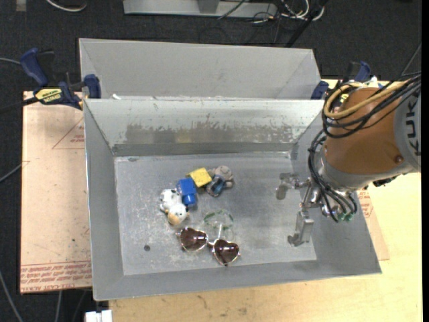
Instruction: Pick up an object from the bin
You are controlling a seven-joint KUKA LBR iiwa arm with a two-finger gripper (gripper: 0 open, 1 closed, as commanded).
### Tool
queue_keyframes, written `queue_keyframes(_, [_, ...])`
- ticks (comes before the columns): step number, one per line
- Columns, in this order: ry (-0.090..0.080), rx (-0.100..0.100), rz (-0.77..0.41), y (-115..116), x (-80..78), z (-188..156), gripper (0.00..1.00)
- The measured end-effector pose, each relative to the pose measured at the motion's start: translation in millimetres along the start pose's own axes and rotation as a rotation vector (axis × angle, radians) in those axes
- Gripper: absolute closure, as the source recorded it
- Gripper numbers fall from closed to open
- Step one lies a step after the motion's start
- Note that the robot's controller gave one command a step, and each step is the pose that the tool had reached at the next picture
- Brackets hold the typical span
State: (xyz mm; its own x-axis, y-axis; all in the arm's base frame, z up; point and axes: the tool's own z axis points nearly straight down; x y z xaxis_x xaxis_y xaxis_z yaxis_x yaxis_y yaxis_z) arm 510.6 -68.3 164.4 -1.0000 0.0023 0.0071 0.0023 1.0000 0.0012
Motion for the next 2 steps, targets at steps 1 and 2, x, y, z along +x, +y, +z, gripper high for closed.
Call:
queue_keyframes(1, [-0.008, 0.001, -0.002, 0, -1.5, -4, 0.0])
queue_keyframes(2, [-0.013, 0.0, 0.085, 26, -34.4, 49, 0.0])
